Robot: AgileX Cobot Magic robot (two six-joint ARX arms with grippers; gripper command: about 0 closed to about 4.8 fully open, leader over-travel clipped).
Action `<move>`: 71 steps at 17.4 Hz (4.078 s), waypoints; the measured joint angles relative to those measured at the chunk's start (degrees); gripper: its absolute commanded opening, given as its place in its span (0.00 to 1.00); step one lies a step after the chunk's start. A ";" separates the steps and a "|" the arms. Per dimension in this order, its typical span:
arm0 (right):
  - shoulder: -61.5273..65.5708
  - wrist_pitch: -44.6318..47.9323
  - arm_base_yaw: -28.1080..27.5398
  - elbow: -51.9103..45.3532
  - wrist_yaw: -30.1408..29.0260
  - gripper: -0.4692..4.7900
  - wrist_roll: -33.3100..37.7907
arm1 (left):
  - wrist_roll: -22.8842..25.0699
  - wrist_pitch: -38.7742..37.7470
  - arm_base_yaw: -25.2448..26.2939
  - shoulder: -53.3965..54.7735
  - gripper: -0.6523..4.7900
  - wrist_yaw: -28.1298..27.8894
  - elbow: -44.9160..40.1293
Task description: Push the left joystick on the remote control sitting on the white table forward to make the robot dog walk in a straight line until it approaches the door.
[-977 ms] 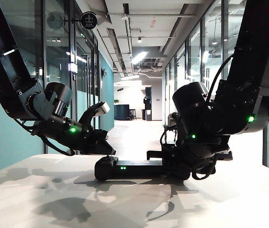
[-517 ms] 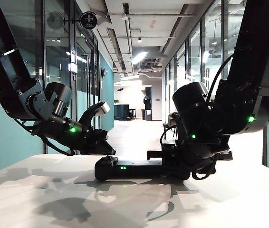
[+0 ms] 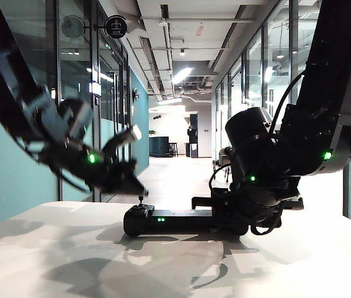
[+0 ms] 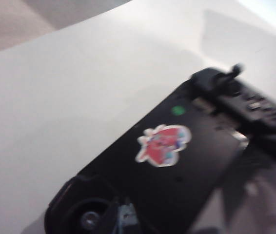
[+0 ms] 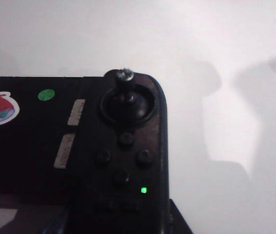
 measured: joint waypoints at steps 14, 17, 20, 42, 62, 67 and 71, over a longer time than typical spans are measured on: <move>0.00 0.07 -0.02 0.00 0.00 0.37 -0.81 | -0.57 -18.18 0.04 -17.31 0.11 1.29 0.00; 0.00 0.07 -0.02 0.00 0.00 0.42 -0.83 | -3.26 -18.12 0.04 -20.35 0.11 1.20 0.00; 0.00 0.04 -0.02 0.00 -0.02 0.48 -0.85 | -4.17 -18.21 0.04 -24.94 0.11 1.11 0.02; -11.54 -13.53 0.00 -0.04 0.07 0.50 -4.35 | -9.25 -26.99 0.09 -45.77 0.11 -11.74 -0.04; -39.54 -25.94 0.00 -9.49 -0.92 0.08 -9.31 | -10.16 -44.17 0.07 -71.91 0.11 -30.69 -11.28; -48.22 -25.92 0.04 -15.43 -2.47 0.08 -10.34 | -10.19 -40.11 0.02 -82.38 0.11 -34.03 -24.74; -55.39 -25.94 0.09 -18.91 -3.52 0.08 -10.56 | -10.16 -35.23 0.02 -91.69 0.11 -35.06 -36.83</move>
